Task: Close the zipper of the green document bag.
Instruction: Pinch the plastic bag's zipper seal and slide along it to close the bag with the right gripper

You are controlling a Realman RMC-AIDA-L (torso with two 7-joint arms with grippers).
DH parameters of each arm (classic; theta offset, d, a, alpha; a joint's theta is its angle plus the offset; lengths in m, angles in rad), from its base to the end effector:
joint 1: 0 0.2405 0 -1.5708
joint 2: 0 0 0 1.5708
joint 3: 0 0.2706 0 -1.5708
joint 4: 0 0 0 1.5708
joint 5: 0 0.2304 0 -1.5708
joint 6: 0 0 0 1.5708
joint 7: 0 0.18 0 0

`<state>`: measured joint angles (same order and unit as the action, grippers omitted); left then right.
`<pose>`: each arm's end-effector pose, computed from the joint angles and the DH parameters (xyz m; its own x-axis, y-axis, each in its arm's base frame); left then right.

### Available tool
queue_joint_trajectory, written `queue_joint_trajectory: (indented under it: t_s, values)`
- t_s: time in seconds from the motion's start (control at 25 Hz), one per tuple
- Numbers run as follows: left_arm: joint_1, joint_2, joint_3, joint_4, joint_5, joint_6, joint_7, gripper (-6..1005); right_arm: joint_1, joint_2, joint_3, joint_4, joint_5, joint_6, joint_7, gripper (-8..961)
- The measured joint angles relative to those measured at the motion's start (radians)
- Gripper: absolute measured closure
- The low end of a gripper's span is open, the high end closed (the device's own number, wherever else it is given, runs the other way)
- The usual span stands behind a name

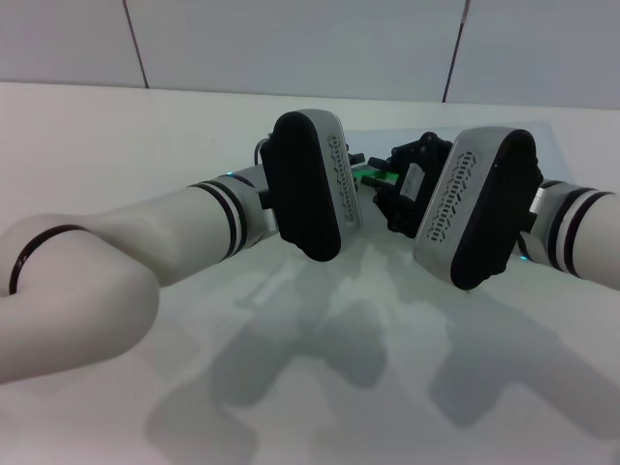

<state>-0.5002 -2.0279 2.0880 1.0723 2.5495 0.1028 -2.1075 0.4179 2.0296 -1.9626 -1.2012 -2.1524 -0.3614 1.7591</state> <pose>-0.1625 0.4320 -0.1356 0.9368 -0.2812 -0.2081 -0.3408 -0.5992 -0.7245 0.1646 0.4141 -0.1246 0.9754 0.2001 0.0924 0.2108 -0.7249 -0.6558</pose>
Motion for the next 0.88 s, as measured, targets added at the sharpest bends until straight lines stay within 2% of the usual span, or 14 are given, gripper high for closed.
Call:
queue_joint_trajectory:
  t_s: [0.2, 0.88]
  values:
    - [0.000, 0.000, 0.000, 0.000, 0.000, 0.000, 0.000, 945, 0.003, 0.000, 0.001, 0.003, 0.001, 0.000, 0.000, 845]
    - [0.003, 0.000, -0.001, 0.000, 0.000, 0.000, 0.003, 945, 0.004, 0.000, 0.009, 0.004, 0.000, 0.000, 0.000, 852]
